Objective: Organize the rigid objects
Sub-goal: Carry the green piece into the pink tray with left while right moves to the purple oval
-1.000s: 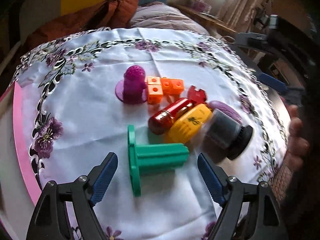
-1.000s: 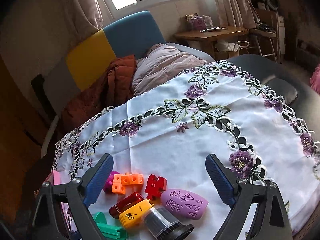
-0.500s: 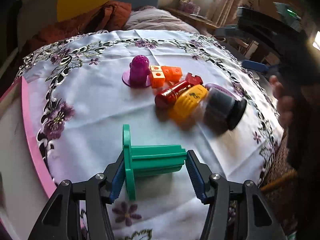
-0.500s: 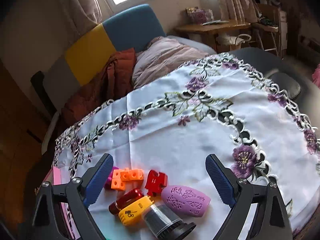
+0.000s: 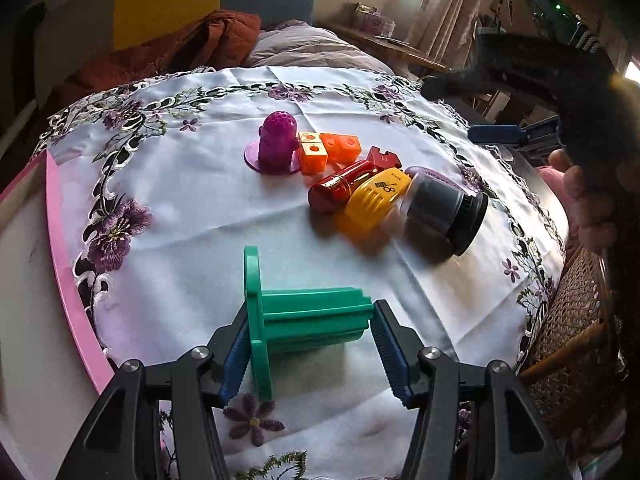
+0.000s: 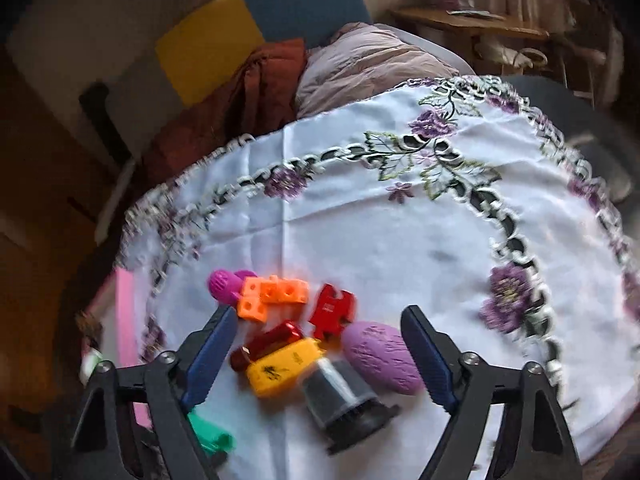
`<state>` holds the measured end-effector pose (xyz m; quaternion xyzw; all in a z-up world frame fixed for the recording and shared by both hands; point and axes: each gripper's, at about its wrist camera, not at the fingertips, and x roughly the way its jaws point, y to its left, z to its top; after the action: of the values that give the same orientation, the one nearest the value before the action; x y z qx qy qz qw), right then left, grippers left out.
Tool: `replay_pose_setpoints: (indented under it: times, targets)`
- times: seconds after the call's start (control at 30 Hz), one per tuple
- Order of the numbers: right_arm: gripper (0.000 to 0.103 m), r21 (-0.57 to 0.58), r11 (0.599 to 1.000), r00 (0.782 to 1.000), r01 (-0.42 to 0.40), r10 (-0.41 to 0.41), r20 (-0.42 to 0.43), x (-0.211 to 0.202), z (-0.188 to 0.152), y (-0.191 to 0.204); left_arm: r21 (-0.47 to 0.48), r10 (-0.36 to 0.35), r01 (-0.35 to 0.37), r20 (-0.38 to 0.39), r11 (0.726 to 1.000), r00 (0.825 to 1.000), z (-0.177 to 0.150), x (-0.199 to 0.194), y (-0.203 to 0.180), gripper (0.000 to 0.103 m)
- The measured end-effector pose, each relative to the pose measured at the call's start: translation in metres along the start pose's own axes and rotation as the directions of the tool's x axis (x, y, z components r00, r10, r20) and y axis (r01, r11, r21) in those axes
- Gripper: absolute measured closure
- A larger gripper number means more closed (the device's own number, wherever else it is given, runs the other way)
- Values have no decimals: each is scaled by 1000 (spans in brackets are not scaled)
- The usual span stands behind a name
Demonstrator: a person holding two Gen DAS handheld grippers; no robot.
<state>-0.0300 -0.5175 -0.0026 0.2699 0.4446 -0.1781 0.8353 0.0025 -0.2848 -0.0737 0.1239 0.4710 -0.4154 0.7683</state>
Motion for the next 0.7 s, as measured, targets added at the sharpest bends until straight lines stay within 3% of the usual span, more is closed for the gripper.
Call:
replay_pose_setpoints:
  times: [0.13,0.3,0.43,0.53,0.7]
  targets:
    - [40,-46,996,996,75,-78,-51,4,2,-3,-7,-3,3,5,1000,1000,-1,-1,1,45]
    - [53,-94,979,973,181,-192,-131,22,-2,-8,-9,-5,5,6,1000,1000,-1,-1,2,45]
    - [57,-139,971,950,194,-221,-219,41,-5,-13,-20,-9,9,6,1000,1000,-1,-2,4,45]
    - [53,-185,967,937,176,-222,-271,53,-6,-13,-25,-11,11,5,1000,1000,-1,-2,5,45]
    - [52,-228,958,921,175,-241,-306,70,-6,-13,-26,-10,10,4,1000,1000,-1,-2,5,45]
